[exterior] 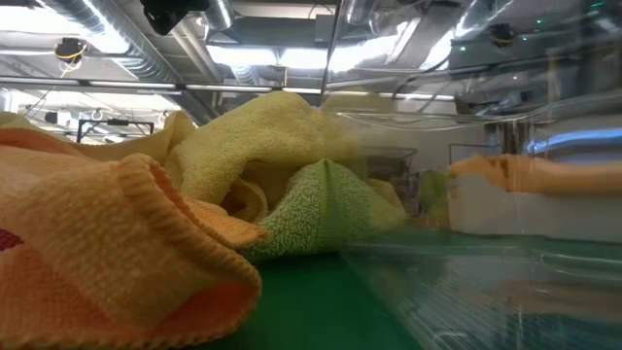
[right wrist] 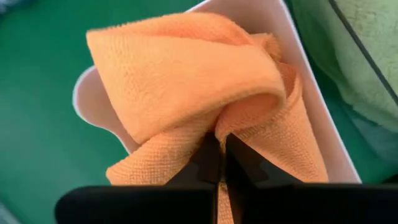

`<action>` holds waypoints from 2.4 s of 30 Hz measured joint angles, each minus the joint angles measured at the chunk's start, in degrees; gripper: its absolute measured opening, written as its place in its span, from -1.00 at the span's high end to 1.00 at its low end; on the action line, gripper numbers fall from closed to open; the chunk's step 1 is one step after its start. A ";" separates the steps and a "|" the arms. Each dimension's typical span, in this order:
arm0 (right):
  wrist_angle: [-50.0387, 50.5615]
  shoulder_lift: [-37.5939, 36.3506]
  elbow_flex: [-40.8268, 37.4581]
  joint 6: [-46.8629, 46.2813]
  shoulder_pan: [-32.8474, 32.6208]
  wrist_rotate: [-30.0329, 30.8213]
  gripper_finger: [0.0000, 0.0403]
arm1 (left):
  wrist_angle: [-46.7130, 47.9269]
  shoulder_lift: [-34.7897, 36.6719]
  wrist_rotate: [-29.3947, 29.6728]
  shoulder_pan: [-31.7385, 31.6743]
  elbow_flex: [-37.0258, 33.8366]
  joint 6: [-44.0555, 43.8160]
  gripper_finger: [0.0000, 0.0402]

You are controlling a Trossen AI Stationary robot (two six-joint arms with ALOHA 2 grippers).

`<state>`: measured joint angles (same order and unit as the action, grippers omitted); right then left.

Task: Sort microfiber towel by color & place in baskets
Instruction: Put the orange microfiber towel into the white bin, then put the yellow microfiber towel into the bottom left transparent bin

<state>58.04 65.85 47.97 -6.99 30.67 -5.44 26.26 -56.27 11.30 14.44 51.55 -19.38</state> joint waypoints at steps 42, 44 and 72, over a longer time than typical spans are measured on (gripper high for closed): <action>5.14 13.42 1.10 1.46 -8.16 7.96 0.26 | -0.74 -1.34 -0.13 0.00 0.07 0.24 0.43; 8.35 13.40 2.50 1.39 -8.16 7.87 0.19 | -0.59 -2.01 -1.04 0.00 0.07 0.24 0.43; 20.37 2.77 24.52 -1.90 -8.70 8.81 0.14 | -11.26 -16.27 -7.72 0.39 0.04 -1.55 0.25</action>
<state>78.41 68.61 72.49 -8.89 21.97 3.37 15.00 -72.54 3.59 14.83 51.59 -20.93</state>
